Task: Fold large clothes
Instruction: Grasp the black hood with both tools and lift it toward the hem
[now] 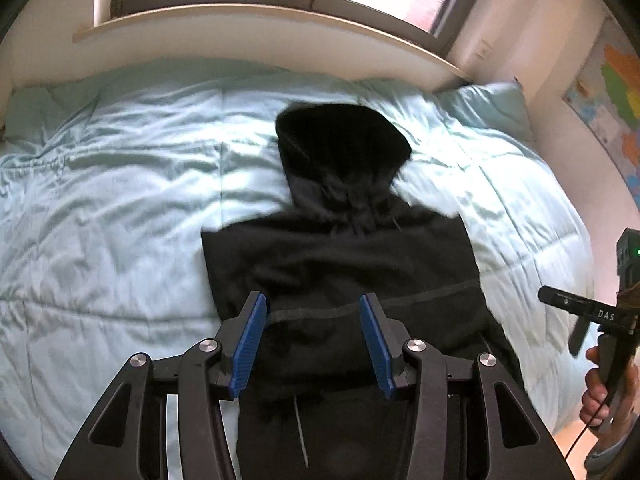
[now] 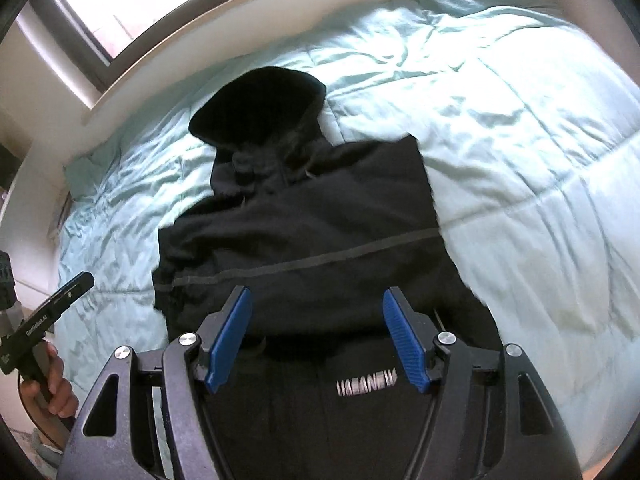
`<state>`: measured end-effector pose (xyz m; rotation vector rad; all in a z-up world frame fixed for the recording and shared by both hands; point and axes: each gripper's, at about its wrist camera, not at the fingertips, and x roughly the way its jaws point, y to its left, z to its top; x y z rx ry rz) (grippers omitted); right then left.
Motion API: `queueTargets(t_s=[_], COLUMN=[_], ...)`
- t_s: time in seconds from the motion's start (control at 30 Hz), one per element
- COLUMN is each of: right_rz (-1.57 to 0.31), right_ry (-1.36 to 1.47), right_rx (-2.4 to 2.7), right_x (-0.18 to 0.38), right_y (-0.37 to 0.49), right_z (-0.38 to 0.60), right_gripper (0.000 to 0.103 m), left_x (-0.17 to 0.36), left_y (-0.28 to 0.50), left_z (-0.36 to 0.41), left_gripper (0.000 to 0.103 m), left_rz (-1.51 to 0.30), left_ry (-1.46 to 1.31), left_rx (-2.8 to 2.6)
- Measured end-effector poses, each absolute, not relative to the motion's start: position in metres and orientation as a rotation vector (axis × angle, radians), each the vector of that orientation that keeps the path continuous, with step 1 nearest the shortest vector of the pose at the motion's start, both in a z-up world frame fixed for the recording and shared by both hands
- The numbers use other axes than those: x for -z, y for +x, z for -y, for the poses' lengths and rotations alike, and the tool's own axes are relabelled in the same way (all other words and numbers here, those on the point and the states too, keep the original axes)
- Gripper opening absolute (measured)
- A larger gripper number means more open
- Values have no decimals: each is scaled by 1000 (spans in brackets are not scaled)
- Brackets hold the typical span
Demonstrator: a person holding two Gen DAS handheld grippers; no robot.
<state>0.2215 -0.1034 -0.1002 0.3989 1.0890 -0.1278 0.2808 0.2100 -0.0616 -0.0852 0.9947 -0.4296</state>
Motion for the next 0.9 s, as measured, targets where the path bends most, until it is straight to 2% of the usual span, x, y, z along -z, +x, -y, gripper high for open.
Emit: queueTargets(t_s=[0.27, 0.53, 0.7, 0.73, 0.77, 0.8, 0.9], right_rz=[-1040, -1043, -1081, -1100, -1121, -1142, -1040], right_ry=[396, 363, 330, 331, 332, 325, 383], right_rx=[115, 116, 120, 124, 120, 122, 126], right_x=[137, 185, 221, 230, 239, 246, 221], right_y=[366, 499, 558, 568, 577, 584, 563], right_z=[146, 171, 172, 172, 171, 171, 190], right_gripper=[71, 71, 71, 63, 51, 10, 6], left_x=[86, 151, 188, 194, 196, 194, 173], left_y=[408, 543, 598, 609, 614, 619, 616], left_z=[-171, -126, -107, -106, -107, -113, -161], left_gripper=[50, 50, 50, 49, 42, 9, 8], left_rz=[-966, -1025, -1068, -1073, -1066, -1044, -1006], left_ry=[-77, -71, -44, -56, -64, -83, -393], left_rx=[381, 339, 281, 263, 251, 231, 352])
